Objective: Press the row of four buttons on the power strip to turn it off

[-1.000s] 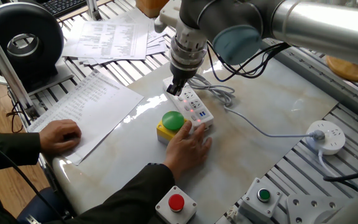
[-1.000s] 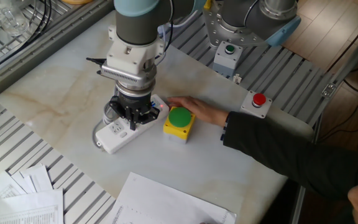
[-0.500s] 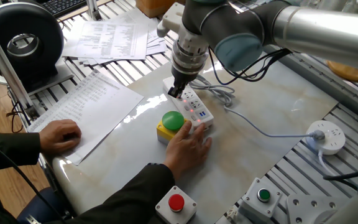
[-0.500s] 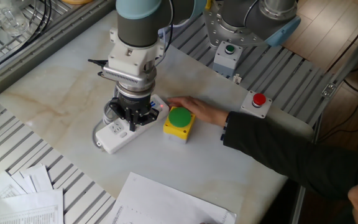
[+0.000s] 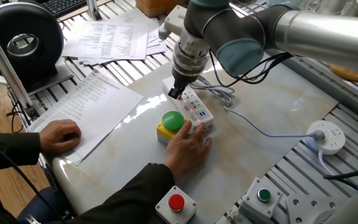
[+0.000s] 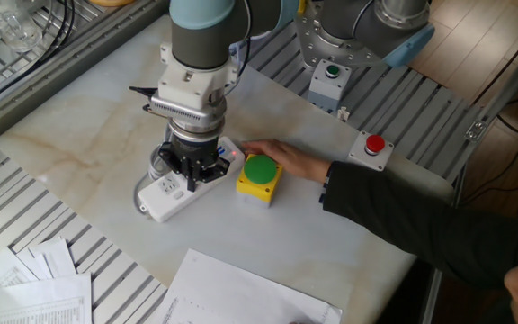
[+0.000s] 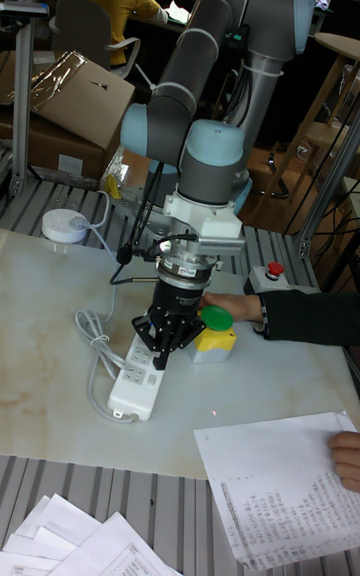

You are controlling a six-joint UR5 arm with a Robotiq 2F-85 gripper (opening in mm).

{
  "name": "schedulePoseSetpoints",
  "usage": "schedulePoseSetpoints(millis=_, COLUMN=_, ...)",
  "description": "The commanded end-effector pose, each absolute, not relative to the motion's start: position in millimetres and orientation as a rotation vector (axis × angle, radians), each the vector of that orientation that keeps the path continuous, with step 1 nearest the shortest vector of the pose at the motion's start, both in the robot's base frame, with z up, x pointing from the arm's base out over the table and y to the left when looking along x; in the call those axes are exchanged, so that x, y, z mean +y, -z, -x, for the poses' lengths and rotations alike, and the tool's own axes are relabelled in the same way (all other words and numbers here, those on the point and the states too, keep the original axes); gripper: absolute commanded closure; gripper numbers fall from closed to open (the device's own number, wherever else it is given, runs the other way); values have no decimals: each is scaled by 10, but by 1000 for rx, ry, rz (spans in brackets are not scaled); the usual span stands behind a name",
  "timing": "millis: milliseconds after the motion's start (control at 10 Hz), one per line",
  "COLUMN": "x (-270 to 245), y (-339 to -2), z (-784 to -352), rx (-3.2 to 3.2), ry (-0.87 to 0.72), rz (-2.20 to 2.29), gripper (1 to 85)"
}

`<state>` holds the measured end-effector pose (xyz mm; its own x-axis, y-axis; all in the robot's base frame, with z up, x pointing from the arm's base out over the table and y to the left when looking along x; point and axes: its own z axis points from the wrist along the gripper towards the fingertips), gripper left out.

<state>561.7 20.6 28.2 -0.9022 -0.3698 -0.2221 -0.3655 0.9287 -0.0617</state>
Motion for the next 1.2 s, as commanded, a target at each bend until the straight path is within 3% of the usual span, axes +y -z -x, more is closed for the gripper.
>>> schedulePoseSetpoints(millis=0, x=126, y=-543, z=-5469, rx=2886, ry=20, rz=551, gripper=847)
schedulePoseSetpoints(millis=200, x=58, y=-827, z=-5374, rx=2913, ry=27, rz=564, gripper=847)
schedulePoseSetpoints(millis=1100, x=313, y=-448, z=-5492, rx=2871, ry=53, rz=499, gripper=847)
